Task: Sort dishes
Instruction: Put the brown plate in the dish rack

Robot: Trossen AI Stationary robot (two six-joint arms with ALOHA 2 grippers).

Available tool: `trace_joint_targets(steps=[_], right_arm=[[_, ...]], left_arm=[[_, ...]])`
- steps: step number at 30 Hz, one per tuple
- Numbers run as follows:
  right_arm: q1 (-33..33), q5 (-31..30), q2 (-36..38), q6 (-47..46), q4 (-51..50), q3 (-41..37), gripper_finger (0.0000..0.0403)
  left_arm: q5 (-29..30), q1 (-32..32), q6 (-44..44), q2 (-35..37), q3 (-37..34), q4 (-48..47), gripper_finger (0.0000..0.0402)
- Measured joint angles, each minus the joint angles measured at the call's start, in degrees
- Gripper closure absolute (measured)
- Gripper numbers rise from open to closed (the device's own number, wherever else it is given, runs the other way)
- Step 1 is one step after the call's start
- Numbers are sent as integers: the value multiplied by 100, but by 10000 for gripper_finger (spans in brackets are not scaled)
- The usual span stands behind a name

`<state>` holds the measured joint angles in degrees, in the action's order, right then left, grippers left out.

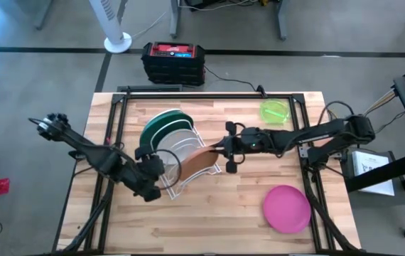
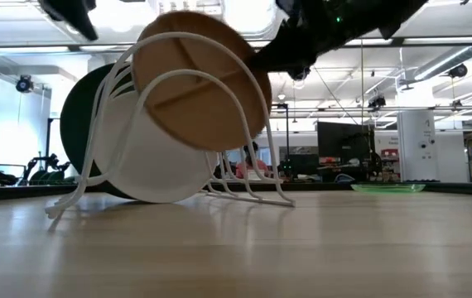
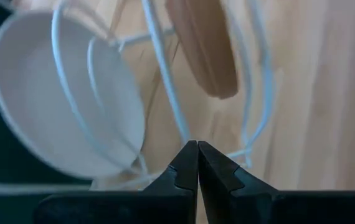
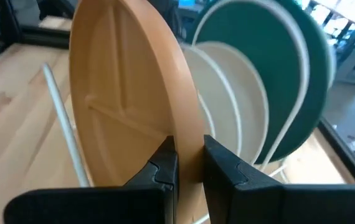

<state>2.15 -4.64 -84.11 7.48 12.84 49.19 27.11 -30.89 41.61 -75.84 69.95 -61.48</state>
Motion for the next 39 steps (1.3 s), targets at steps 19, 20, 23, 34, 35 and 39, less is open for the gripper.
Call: trace_joint_targets(steps=[19, 20, 23, 34, 35, 39], right_arm=[[-2, 3, -365, -187, 17, -2, 255], [-4, 2, -295, -147, -33, -2, 252], [-7, 0, -78, -98, -186, -2, 246], [-476, 315, 415, 592, -13, 2, 233], [-626, 548, 379, 609, 43, 11, 235], [-1156, 1521, 192, 577, 242, 114, 249]], left_arm=[[644, -208, 1200, -304, -463, -379, 401], [645, -208, 1293, -288, -537, -379, 401], [647, -208, 1555, -257, -782, -354, 401], [835, -284, 1744, -242, -1362, 102, 401], [849, -294, 1744, -242, -1363, 141, 401], [902, -308, 1744, -242, -1362, 200, 401]])
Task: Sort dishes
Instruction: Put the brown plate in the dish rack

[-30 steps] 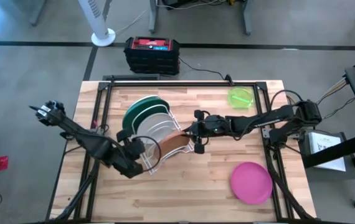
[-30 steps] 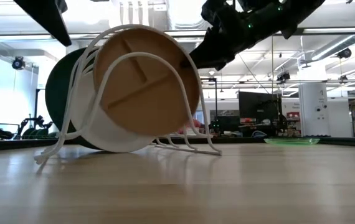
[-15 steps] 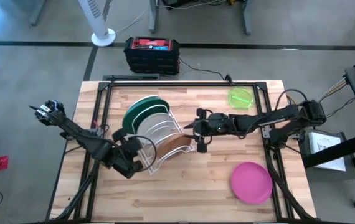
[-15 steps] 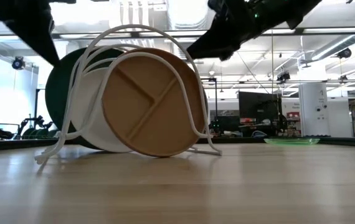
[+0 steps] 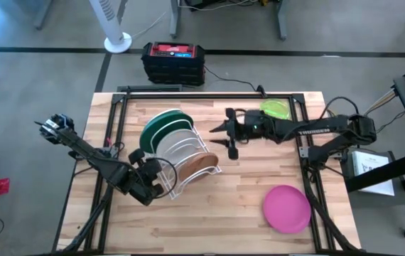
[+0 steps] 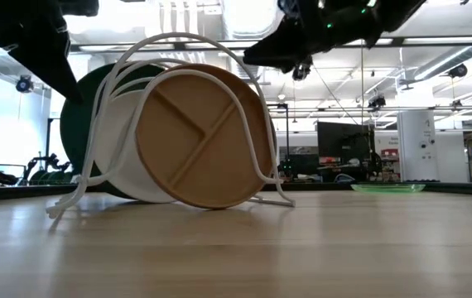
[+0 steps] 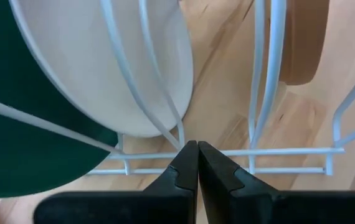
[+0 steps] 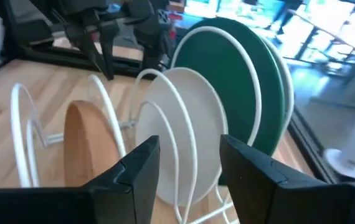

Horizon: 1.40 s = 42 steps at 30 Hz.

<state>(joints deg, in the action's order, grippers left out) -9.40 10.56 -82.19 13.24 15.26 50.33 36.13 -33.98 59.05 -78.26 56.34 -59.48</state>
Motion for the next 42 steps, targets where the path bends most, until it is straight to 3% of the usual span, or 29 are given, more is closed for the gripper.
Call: trace_joint_targets(steps=[9, 22, 30, 42], right_arm=[[-529, 1160, -977, -6, -359, 870, 280], [-530, 1198, -2206, 579, -2086, 2594, 274], [-525, 1244, -2264, 736, -2262, 2736, 263], [-524, 1448, -2468, 634, -2246, 2725, 283]], left_arm=[[246, 2, 10, 4, -49, -54, 401], [702, 4, 340, 2, -848, 767, 401], [998, 4, 419, -2, -1114, 909, 401], [1395, 7, 496, -4, -1621, 1578, 401]])
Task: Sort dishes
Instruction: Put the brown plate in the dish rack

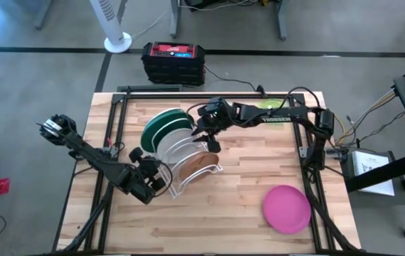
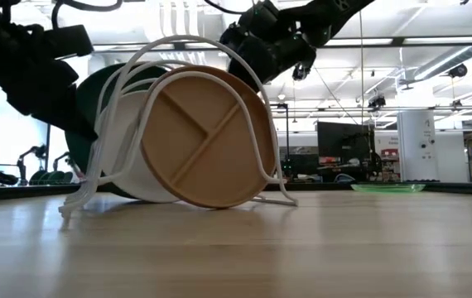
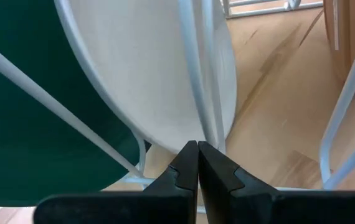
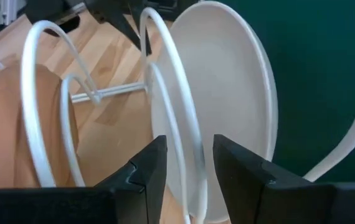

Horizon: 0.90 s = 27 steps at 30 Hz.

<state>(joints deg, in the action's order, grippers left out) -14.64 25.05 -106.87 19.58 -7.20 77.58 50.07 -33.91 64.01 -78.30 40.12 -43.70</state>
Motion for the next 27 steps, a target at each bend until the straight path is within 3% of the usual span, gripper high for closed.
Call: trace_joint_targets(steps=[7, 15, 27], right_arm=[[-2, 8, 2, 49, 16, 0, 307], [-6, 11, -128, 223, 71, 8, 392], [-17, -190, -76, 303, -8, 11, 401]], left_arm=[[359, 11, 2, -2, -62, 84, 402], [547, 37, 0, -2, -64, 79, 401], [790, 368, -53, -2, -90, 83, 401]])
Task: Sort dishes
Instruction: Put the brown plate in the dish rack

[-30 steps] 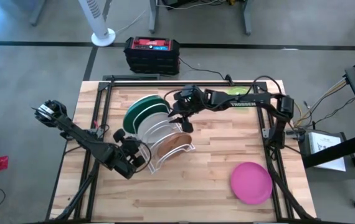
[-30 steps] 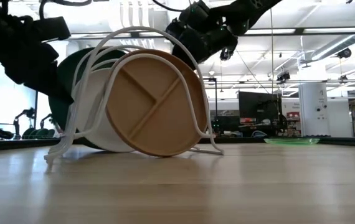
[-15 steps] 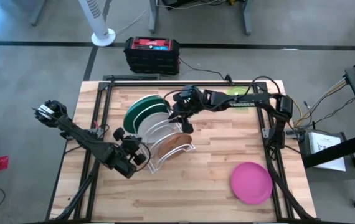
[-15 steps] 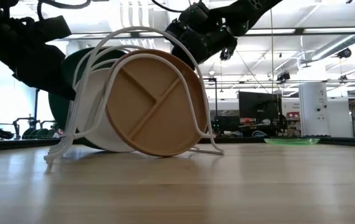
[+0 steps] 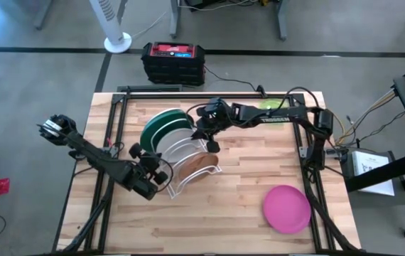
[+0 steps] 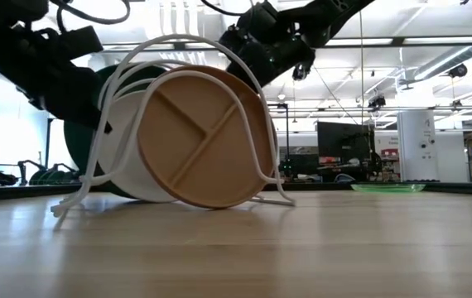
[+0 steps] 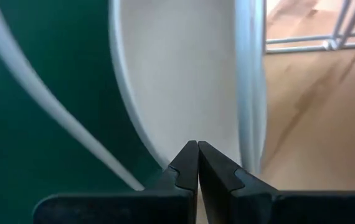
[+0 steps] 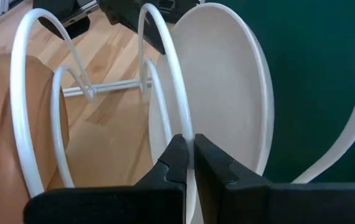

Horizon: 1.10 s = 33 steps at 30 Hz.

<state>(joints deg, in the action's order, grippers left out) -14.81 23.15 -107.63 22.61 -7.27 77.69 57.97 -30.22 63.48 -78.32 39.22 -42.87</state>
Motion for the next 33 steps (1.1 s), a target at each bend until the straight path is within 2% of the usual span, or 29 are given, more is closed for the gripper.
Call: trace_joint_targets(steps=[8, 12, 20, 26, 33], right_arm=[[-26, -478, 152, 66, -469, 2, 402], [-26, -713, 163, -151, -570, 11, 402], [-36, -1279, 265, -741, -628, -5, 402], [-57, -1520, 396, -913, -902, -15, 403], [-48, -2002, 430, -1055, -1288, 7, 403]], left_arm=[[311, 262, -371, 0, 0, 4, 401], [357, 456, -580, 0, 0, 6, 401], [908, 899, -1306, 0, 0, 33, 401], [962, 1259, -1699, 0, 0, 81, 401], [966, 1332, -1999, 2, 80, 154, 401]])
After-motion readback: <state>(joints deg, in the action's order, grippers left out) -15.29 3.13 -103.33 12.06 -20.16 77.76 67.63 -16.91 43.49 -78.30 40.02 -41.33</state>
